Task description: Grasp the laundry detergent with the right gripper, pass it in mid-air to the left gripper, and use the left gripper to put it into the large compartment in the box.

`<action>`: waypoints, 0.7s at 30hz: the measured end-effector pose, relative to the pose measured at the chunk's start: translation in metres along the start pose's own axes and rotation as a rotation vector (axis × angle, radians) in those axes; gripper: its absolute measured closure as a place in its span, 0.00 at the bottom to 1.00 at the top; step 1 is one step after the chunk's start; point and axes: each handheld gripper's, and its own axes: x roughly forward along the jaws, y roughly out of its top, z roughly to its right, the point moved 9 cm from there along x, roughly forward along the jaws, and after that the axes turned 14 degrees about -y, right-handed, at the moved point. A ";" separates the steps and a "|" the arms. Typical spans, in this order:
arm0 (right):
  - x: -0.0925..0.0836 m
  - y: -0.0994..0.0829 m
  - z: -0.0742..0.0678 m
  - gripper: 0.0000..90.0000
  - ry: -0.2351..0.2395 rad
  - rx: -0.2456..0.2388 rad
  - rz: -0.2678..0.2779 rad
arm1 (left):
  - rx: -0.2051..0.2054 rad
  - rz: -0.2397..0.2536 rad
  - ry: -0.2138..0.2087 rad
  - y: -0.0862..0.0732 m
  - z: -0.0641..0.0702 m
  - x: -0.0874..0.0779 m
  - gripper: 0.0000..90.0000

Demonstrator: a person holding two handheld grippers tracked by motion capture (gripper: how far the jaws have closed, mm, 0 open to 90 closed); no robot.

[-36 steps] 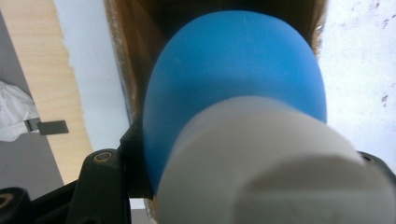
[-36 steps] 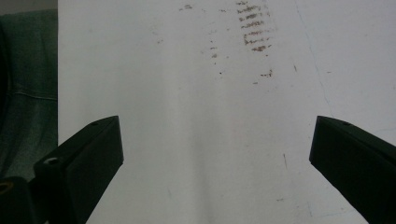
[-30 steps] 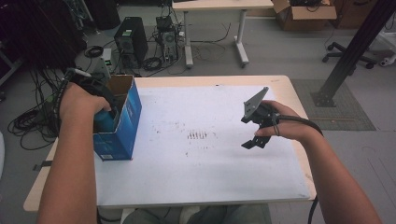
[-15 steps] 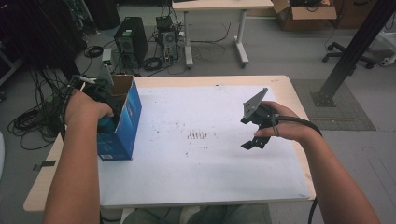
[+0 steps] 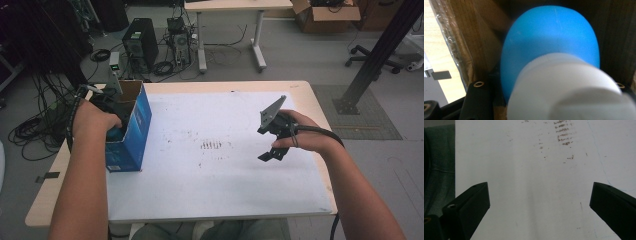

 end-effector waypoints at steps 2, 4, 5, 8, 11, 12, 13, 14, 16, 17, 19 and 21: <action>0.000 0.000 0.000 0.03 0.001 -0.001 0.001 | 0.001 0.002 0.000 0.000 0.000 0.000 0.43; 0.000 0.000 -0.001 0.03 0.001 0.000 0.000 | -0.002 0.000 0.000 -0.001 0.000 0.000 0.42; 0.000 0.001 -0.001 0.03 0.001 -0.003 0.002 | -0.009 0.001 -0.003 -0.002 -0.001 0.000 0.42; 0.000 0.001 -0.002 0.03 0.002 -0.004 0.001 | -0.016 -0.002 -0.007 -0.003 -0.002 0.001 0.42; -0.001 0.001 -0.002 0.03 0.002 -0.006 0.000 | -0.022 0.004 -0.009 -0.003 -0.002 0.000 0.42; -0.001 0.001 -0.002 0.03 0.002 -0.006 0.000 | -0.022 0.004 -0.009 -0.003 -0.002 0.000 0.42; -0.002 0.001 -0.003 0.03 0.003 -0.008 -0.001 | -0.019 0.005 -0.010 -0.003 -0.001 0.001 0.42; -0.002 0.001 -0.003 0.03 0.003 -0.008 -0.001 | -0.019 0.005 -0.010 -0.003 -0.001 0.001 0.42; -0.002 0.000 -0.003 0.03 0.003 -0.007 -0.001 | -0.021 0.005 -0.012 -0.004 -0.001 0.001 0.42; -0.002 0.000 -0.004 0.03 0.003 -0.007 0.000 | -0.023 0.009 -0.011 -0.004 -0.001 0.001 0.42; -0.002 0.000 -0.004 0.03 0.003 -0.006 -0.002 | -0.022 0.011 -0.008 -0.004 -0.001 0.000 0.41; -0.003 0.000 -0.004 0.03 0.003 -0.008 -0.001 | -0.017 0.011 -0.011 -0.004 0.000 -0.002 0.40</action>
